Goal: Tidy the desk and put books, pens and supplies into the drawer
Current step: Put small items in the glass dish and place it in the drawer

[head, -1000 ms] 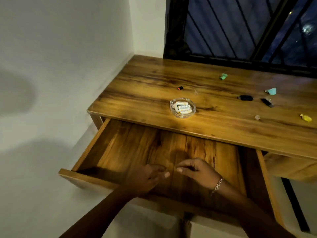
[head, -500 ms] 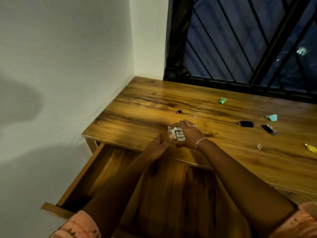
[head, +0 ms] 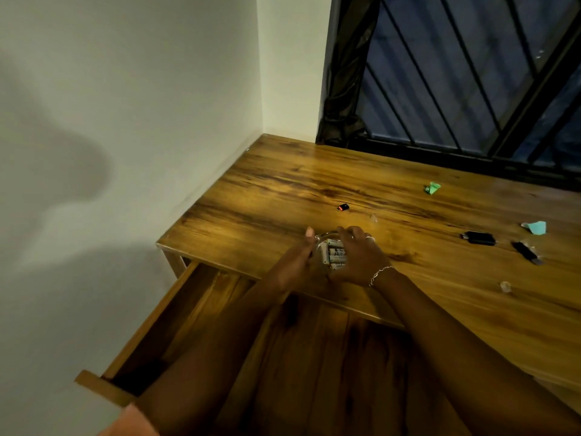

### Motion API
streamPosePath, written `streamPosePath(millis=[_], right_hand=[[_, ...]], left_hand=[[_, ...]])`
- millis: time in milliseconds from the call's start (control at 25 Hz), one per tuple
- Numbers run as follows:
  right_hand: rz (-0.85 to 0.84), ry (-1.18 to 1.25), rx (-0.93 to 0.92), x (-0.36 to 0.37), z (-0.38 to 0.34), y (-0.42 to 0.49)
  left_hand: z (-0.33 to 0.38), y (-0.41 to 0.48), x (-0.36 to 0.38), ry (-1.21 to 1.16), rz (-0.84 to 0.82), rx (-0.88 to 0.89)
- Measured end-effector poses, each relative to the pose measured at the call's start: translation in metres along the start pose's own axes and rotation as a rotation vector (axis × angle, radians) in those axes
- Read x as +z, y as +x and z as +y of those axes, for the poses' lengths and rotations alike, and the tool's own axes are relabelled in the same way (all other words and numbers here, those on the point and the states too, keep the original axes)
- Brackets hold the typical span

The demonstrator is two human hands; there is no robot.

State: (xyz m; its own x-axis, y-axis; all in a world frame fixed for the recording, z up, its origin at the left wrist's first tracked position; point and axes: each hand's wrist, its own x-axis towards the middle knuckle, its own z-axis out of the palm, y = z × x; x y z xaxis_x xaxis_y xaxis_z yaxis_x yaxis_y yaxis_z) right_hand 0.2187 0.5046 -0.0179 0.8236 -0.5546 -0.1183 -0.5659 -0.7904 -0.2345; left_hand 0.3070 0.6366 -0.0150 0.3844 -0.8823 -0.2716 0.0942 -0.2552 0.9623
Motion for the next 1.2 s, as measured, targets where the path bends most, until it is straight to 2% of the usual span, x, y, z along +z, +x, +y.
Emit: streamPosePath(millis=[200, 400, 560, 760, 920, 1080, 1200], right_hand=[[-0.015, 0.093, -0.097, 0.009, -0.059, -0.036], [-0.15, 0.12, -0.185, 0.045, -0.124, -0.056], [-0.285, 0.087, -0.247, 0.083, -0.168, -0.061], [-0.288, 0.008, -0.411, 0.116, -0.21, -0.063], [-0.291, 0.0, -0.369, 0.172, -0.223, -0.05], [-0.376, -0.011, -0.257, 0.195, -0.23, -0.043], [-0.404, 0.002, -0.247, 0.198, -0.227, -0.039]], left_hand=[[0.004, -0.057, -0.065, 0.004, -0.001, -0.123], [-0.017, -0.117, -0.108, -0.061, 0.127, -0.23], [-0.048, -0.141, -0.127, 0.022, 0.231, -0.357], [-0.083, -0.147, -0.139, 0.081, 0.361, -0.436], [-0.101, -0.142, -0.143, 0.176, 0.447, -0.518], [-0.112, -0.137, -0.143, 0.181, 0.453, -0.453], [-0.116, -0.135, -0.143, 0.212, 0.421, -0.436]])
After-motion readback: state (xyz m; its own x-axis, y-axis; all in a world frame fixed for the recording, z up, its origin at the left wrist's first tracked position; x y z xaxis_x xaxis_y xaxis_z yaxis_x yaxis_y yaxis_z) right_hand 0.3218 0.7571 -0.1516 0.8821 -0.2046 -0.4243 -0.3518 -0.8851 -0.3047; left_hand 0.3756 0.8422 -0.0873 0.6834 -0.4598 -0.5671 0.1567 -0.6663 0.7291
